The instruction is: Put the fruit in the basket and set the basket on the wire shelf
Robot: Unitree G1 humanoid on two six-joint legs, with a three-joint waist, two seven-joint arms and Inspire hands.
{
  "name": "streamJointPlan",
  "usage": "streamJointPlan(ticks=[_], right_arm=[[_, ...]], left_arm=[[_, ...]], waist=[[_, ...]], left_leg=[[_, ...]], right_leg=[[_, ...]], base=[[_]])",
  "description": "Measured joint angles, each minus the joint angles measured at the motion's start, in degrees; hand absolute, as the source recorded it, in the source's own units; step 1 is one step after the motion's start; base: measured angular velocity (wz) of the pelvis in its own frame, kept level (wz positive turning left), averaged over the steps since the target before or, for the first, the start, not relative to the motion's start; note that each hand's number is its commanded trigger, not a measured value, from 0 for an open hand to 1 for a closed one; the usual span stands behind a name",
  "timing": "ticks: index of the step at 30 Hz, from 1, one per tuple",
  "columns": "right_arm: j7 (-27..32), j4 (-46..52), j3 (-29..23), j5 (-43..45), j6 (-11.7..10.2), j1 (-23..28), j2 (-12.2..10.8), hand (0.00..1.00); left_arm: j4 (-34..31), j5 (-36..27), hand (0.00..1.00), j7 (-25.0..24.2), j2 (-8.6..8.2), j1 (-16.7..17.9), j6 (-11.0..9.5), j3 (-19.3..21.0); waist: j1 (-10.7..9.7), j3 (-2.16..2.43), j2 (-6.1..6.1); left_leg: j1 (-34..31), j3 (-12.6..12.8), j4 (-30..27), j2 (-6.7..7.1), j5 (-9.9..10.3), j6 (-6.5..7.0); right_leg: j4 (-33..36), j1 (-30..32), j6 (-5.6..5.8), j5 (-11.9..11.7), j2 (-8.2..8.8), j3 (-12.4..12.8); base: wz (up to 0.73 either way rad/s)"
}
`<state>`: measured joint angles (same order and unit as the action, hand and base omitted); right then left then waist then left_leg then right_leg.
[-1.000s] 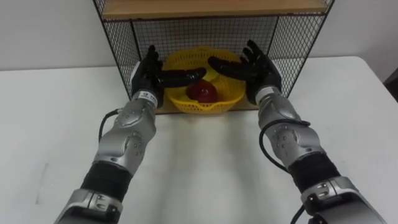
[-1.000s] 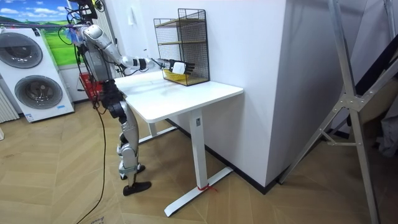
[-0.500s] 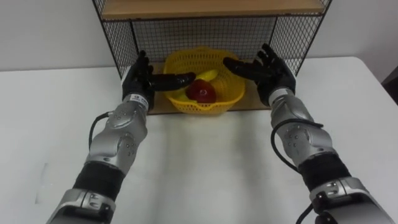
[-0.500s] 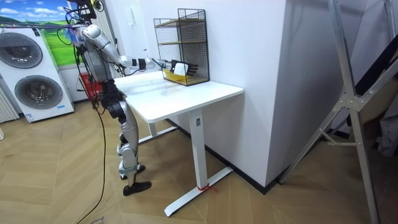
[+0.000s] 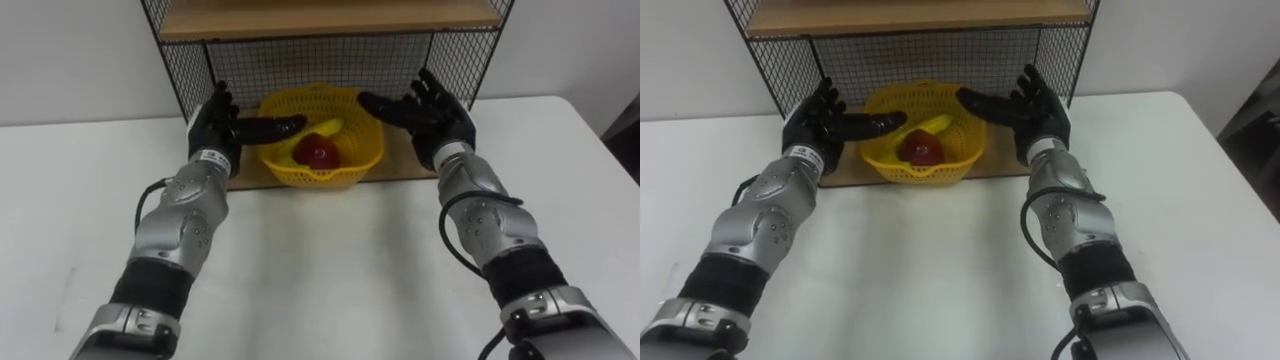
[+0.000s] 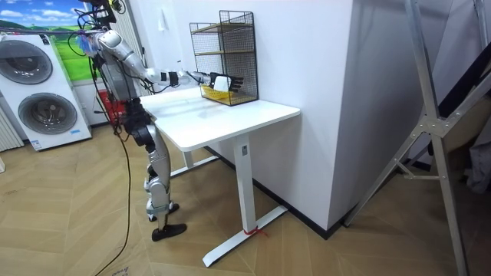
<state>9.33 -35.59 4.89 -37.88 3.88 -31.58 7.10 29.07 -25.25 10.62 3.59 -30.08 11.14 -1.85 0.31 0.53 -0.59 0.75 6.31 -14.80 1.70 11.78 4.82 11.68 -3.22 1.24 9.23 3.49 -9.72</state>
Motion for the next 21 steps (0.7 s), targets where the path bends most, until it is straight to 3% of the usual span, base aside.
streamJointPlan(ticks=[6,13,17,21], right_arm=[[-0.4,6.3,0.0,1.8,0.0,3.8,0.0,0.00],[-3.1,15.0,0.1,7.1,-0.1,12.9,0.1,0.00],[-4.8,20.9,0.2,11.7,-0.3,18.3,-0.1,0.00],[-6.2,23.5,0.8,16.2,-0.9,20.1,-0.6,0.00]], left_arm=[[-5.1,0.8,0.00,0.0,0.91,1.5,0.0,-0.1],[-13.6,3.0,0.00,-1.3,0.89,12.1,-1.3,-1.3],[-17.5,4.7,0.00,-2.6,0.84,16.1,-2.3,-1.9],[-21.8,5.6,0.00,-3.5,0.80,17.3,-4.5,-2.5]], waist=[[-0.1,-0.01,0.02],[-0.2,-0.09,0.12],[-0.3,-0.32,0.49],[0.0,-0.73,1.21]], left_leg=[[1.1,0.0,0.5,-0.04,-0.2,-0.11],[2.8,0.5,1.5,-0.09,-0.3,-0.20],[2.9,0.5,2.4,-0.09,-0.3,-0.28],[2.8,0.5,2.5,-0.15,-0.4,-0.33]], right_leg=[[0.0,-0.9,-0.07,0.0,-0.08,0.3],[0.0,-1.9,-0.07,0.0,-0.39,1.3],[0.0,-1.8,-0.08,0.0,-0.65,0.8],[0.0,-1.8,-0.15,-0.1,-0.70,0.6]], base=[[0.00],[-0.04],[-0.01],[0.00]])
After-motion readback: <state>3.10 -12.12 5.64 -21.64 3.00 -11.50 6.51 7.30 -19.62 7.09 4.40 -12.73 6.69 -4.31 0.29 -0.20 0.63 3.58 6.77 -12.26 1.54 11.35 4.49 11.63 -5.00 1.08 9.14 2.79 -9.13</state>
